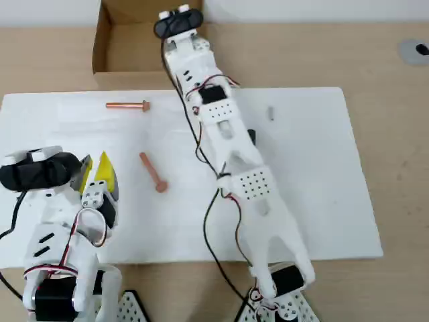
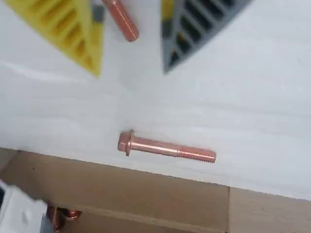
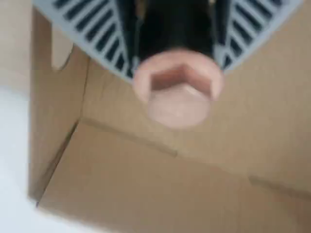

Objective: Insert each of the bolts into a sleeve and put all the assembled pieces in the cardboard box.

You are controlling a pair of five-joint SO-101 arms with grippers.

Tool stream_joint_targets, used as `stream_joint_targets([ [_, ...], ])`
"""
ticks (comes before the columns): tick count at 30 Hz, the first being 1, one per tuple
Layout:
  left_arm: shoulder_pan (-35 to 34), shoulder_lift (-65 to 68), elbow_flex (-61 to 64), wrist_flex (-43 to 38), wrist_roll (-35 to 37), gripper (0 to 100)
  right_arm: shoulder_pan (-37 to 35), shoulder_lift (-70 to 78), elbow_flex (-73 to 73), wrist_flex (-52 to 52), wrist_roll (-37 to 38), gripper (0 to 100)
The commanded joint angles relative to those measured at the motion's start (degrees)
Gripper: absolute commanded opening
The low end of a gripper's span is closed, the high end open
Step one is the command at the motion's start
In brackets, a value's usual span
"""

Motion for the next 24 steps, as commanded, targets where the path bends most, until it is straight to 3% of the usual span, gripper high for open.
stream_joint_targets([
  [1, -0.44, 0.04, 0.09, -1.05, -0.26, 9, 0.66, 0.4, -8.48, 1.93, 1.23, 1.3],
  [4, -0.62, -0.04, 0.09, -1.23, 0.18, 9, 0.57, 1.19, -9.36, 6.07, 1.32, 5.3],
  [9, -0.7, -0.13, 0.35, -2.29, 0.26, 9, 0.13, 1.19, -9.45, 11.52, 1.23, 29.0],
  [12, -0.7, -0.13, 0.35, -2.29, 0.26, 9, -0.22, 1.19, -9.54, 12.57, 1.32, 37.6],
  [18, -1.67, 0.22, 0.18, -1.05, 0.88, 9, -1.1, 1.19, -16.84, 17.49, 1.23, 39.4],
  [24, -9.41, 5.76, -3.96, -0.97, 11.69, 17, -0.57, -6.46, -18.86, 30.51, 0.97, 39.4],
])
